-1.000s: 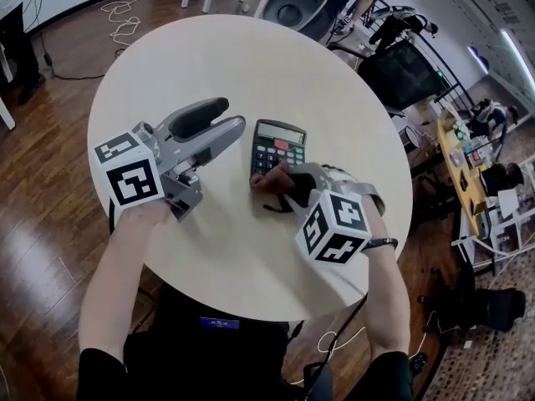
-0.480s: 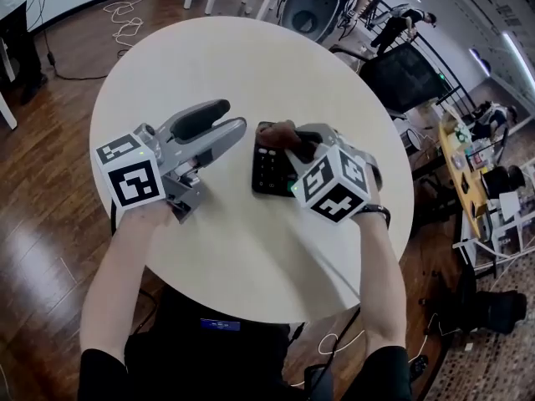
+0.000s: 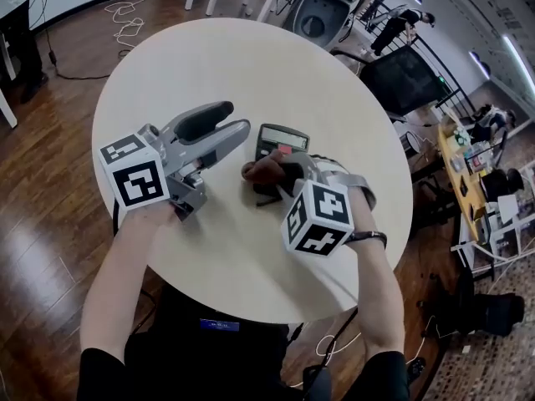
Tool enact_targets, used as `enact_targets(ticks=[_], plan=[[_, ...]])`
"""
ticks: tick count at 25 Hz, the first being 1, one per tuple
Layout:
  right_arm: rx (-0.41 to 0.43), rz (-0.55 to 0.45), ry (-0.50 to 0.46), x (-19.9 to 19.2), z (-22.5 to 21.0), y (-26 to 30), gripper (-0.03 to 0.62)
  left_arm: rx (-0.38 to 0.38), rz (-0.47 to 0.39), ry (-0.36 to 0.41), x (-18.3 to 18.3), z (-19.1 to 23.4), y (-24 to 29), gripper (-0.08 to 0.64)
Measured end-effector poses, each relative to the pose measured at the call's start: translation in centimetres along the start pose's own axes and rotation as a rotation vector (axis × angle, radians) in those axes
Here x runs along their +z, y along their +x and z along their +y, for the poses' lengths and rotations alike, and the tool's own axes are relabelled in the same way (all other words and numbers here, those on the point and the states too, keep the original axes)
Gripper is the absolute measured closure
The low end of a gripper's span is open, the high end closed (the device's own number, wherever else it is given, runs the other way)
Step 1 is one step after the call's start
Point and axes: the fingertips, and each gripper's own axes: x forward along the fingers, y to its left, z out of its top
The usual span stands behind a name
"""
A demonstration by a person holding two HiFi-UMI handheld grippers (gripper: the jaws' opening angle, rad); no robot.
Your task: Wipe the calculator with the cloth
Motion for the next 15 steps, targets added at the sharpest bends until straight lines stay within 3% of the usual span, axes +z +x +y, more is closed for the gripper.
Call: enact_targets(ticks=[3,6,9,12,15], plan=[[0.084,-0.009,-0.061,0.3,3.5,-1.9,0.497,0.000,0.002,0.000,0.1,-0.1,0.0,0.332],[0.120,-0.054,-0.039,0.8,3.6,-2.8,0.497,-0.001,0.005,0.004,0.1,-0.2,-0.2,0.331],[0.002,-0.063,0.057,0.6,-1.3,-1.6,0.497,-0.001,0.004,0.003,0.1,-0.1,-0.1,0.331],[-0.150,-0.007,0.134,-0.1,-6.8,1.2,0.497,0.002,-0.003,-0.002,0.0,0.0,0.0,0.331],[-0.162,0.047,0.122,-0.3,-8.0,3.6,0.497,0.005,-0.008,-0.008,0.0,0.2,-0.1,0.331]])
